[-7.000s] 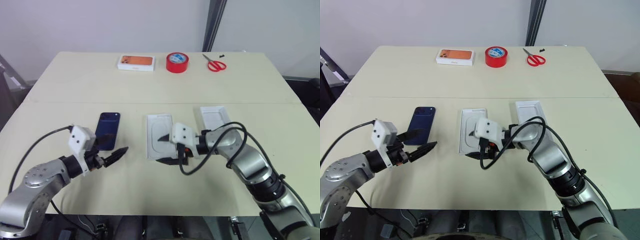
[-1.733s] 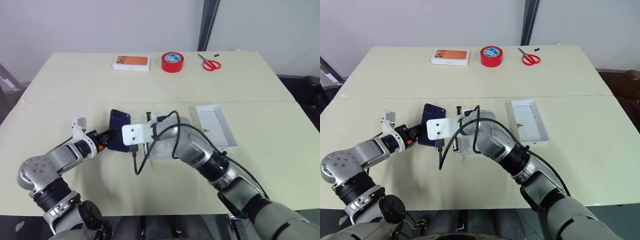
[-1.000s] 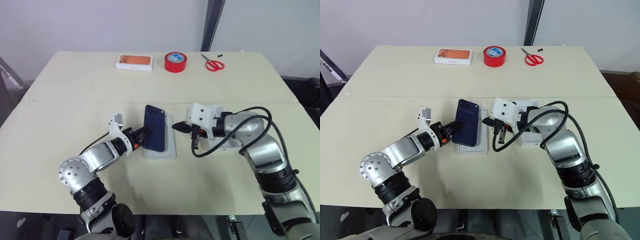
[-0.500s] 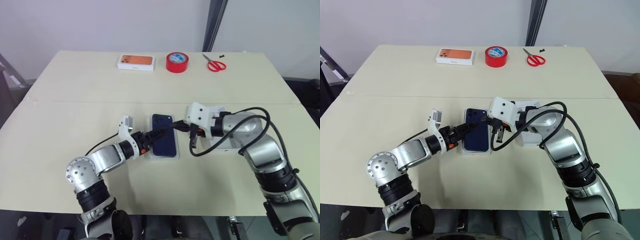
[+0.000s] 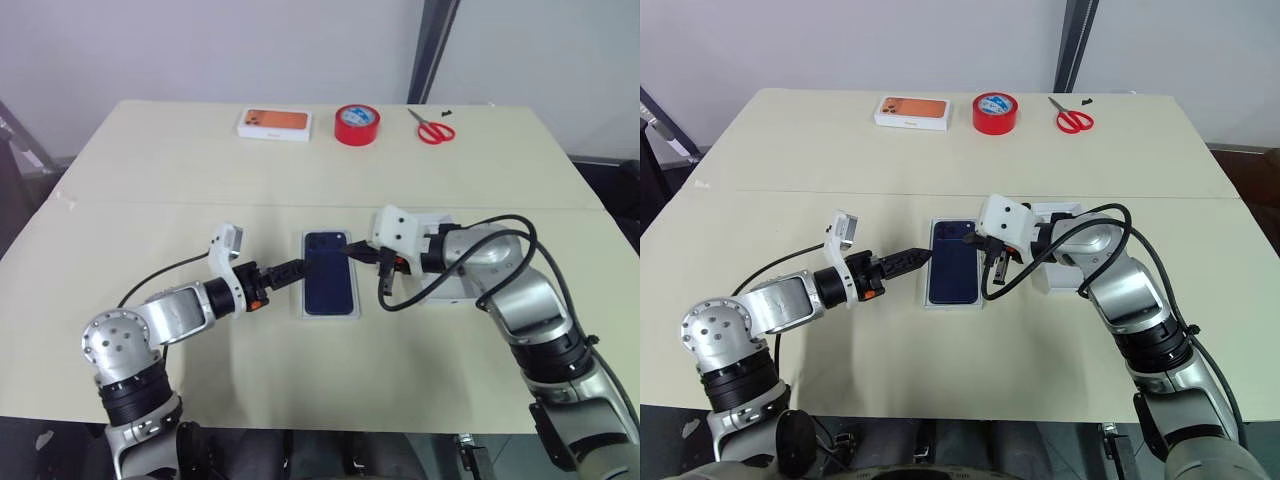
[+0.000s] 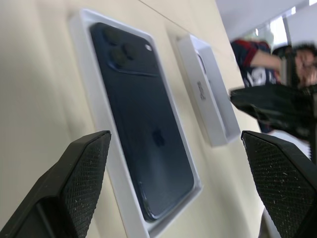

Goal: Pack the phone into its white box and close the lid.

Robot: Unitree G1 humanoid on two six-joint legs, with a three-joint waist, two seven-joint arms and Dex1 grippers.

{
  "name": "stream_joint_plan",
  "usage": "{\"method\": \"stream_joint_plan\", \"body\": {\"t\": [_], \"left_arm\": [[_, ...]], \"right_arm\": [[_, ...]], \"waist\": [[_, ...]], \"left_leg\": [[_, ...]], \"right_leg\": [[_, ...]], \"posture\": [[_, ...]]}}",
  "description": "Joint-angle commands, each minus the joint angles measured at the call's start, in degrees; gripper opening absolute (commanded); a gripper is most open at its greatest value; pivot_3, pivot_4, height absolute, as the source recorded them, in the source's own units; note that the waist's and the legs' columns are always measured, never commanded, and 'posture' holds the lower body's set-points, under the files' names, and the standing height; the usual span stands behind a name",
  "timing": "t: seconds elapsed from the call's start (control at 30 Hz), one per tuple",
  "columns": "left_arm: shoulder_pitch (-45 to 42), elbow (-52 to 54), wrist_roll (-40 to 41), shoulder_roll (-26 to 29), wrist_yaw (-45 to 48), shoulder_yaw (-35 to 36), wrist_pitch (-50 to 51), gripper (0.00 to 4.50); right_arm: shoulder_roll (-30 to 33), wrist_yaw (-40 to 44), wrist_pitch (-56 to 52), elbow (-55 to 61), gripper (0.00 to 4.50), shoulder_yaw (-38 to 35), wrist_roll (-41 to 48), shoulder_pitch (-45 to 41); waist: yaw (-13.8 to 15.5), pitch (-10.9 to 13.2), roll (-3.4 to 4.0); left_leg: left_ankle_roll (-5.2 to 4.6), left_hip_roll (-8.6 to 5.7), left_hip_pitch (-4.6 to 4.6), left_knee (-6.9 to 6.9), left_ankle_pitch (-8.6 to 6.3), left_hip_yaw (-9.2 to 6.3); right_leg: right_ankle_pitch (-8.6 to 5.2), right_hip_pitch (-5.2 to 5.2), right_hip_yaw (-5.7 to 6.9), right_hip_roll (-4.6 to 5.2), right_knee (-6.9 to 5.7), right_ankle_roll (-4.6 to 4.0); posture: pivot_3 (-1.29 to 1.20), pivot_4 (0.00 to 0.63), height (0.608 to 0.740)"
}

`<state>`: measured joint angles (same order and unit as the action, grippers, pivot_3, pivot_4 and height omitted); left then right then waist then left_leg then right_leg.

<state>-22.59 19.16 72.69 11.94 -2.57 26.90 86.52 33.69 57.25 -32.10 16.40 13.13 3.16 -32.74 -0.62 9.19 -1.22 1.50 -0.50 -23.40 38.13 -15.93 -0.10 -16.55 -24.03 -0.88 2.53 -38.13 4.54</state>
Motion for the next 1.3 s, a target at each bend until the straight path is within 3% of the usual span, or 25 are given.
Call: {"method": "stream_joint_plan", "body": {"t": [0.03,0.07,0.17,0.23,0.37,0.8,0.93,1.3], "left_arm": [[0.7,3.8,-7.7,7.6,6.4,-2.8,-10.3,4.45],[1.8,4.7,-12.0,11.5,9.0,-5.7,-13.5,4.45],[5.1,6.4,-21.5,20.8,15.9,-14.4,-21.0,3.61],[6.6,7.4,-26.7,25.0,19.9,-19.3,-26.1,2.63],[5.6,4.8,-34.2,28.0,24.0,-27.7,-30.3,0.68],[-6.3,-8.5,-49.1,18.7,29.2,-45.9,-34.0,0.68],[-8.7,-10.7,-50.7,15.5,31.9,-47.7,-34.7,0.68],[-13.8,-15.2,-55.4,4.0,37.7,-53.7,-36.3,0.68]], "right_arm": [[1.6,-1.2,-1.3,-0.5,0.0,0.6,-1.2,-1.9],[2.1,-1.4,-2.7,-1.1,0.0,1.2,-1.7,-2.2],[2.6,-2.6,-6.5,-3.2,0.0,2.2,-2.8,-3.4],[3.5,-3.0,-7.2,-4.2,0.0,3.6,-4.3,-3.9],[4.8,-3.6,-6.1,-5.1,0.0,7.5,-7.9,-4.1],[2.0,-6.2,-4.7,-8.7,0.0,15.3,-16.4,-4.8],[2.3,-5.1,-4.7,-7.6,0.0,14.9,-16.6,-4.6],[13.7,1.8,-4.5,-0.9,0.0,8.5,-14.2,1.3]], "waist": [[-0.4,0.0,0.0],[-0.5,0.0,0.03],[-0.3,0.0,0.08],[0.0,0.0,0.09],[0.2,0.0,0.08],[0.0,0.0,0.09],[0.2,0.0,0.1],[2.1,0.0,0.11]], "left_leg": [[0.0,0.0,0.0,0.0,0.0,0.0],[0.03,0.01,0.01,-0.01,0.02,0.0],[0.05,0.01,0.02,-0.08,0.03,0.03],[0.04,0.0,0.0,-0.08,0.02,0.04],[-0.14,-0.01,-0.06,-0.08,-0.08,0.04],[-0.35,-0.01,-0.08,0.0,-0.16,0.06],[-0.37,-0.02,-0.07,0.05,-0.17,0.06],[-0.73,-0.14,-0.07,0.29,-0.37,0.03]], "right_leg": [[0.0,-0.01,0.0,0.0,-0.01,0.0],[-0.01,-0.04,-0.01,-0.01,-0.04,-0.01],[-0.03,-0.05,-0.02,-0.01,-0.02,-0.06],[-0.04,-0.05,-0.02,0.02,0.03,-0.07],[-0.04,-0.04,0.0,0.1,0.12,-0.08],[-0.03,-0.07,0.0,0.04,0.0,-0.05],[-0.03,-0.01,0.01,0.02,-0.01,-0.04],[-0.08,0.28,0.03,0.12,0.19,0.04]], "posture": [[0.0,0.15,0.729],[0.0,0.15,0.729],[0.0,0.15,0.729],[0.0,0.15,0.729],[0.0,0.15,0.729],[0.0,0.15,0.729],[0.0,0.15,0.729],[0.0,0.15,0.729]]}}
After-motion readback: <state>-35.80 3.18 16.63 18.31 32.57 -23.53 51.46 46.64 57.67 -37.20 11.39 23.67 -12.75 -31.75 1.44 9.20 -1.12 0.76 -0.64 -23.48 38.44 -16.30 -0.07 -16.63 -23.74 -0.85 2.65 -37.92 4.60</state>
